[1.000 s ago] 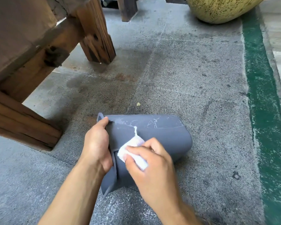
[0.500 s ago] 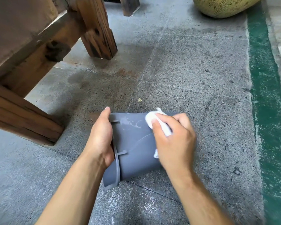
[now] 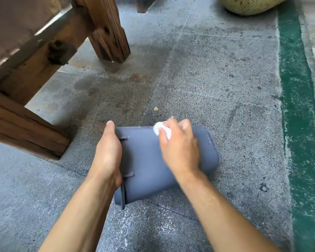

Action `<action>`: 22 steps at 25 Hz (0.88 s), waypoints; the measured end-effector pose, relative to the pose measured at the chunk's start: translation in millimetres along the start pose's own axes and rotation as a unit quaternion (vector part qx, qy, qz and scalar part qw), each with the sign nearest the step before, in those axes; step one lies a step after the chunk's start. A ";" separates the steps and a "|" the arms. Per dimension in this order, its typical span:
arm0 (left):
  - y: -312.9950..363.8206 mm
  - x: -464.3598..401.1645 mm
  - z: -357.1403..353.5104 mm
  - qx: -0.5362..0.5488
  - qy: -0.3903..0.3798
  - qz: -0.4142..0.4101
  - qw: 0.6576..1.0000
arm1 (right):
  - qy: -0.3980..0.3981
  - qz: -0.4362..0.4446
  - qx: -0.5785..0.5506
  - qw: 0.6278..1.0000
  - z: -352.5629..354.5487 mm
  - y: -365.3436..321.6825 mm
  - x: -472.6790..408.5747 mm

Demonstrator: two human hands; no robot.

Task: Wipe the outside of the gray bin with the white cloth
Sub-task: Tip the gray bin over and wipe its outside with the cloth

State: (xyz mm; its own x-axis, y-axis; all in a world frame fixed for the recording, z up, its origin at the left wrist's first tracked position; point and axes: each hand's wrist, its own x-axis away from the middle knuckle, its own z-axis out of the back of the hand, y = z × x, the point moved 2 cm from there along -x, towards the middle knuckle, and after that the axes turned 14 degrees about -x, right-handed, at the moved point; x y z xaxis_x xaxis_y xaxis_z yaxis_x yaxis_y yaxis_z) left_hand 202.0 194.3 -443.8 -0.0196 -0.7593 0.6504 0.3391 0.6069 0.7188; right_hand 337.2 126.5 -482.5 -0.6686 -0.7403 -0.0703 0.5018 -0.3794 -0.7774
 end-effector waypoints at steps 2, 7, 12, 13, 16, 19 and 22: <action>3.1 -0.4 -0.2 -0.002 0.015 -0.002 1.000 | 0.007 -0.070 0.031 0.997 14.7 40.6 -24.2; 9.6 -3.2 -7.0 -0.015 0.014 -0.021 1.000 | 0.033 -0.179 0.055 0.982 47.2 116.3 -66.0; 14.6 3.3 -7.3 0.004 -0.083 -0.024 0.996 | 0.047 -0.142 0.083 0.985 78.5 115.2 -74.5; 15.3 3.5 -4.5 0.013 -0.098 -0.021 0.995 | 0.052 -0.126 0.056 0.989 78.3 102.7 -75.6; 15.9 8.5 -3.6 0.008 -0.136 -0.005 0.991 | 0.039 -0.070 -0.040 0.996 70.7 46.1 -66.0; 14.1 16.7 -10.8 -0.002 -0.127 -0.019 0.992 | -0.021 0.026 -0.111 0.993 51.1 -14.2 -29.7; 12.2 19.0 -22.1 0.008 -0.092 -0.082 0.992 | -0.059 0.119 -0.140 0.981 30.6 -57.3 5.6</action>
State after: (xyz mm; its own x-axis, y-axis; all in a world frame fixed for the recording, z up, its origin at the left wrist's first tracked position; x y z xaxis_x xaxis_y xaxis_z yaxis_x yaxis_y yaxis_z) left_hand 226.6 182.1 -428.2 -0.2463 -0.7935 0.5565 0.3018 0.4829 0.8220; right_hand 321.5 127.1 -419.3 -0.4736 -0.8553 -0.2103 0.4539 -0.0324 -0.8905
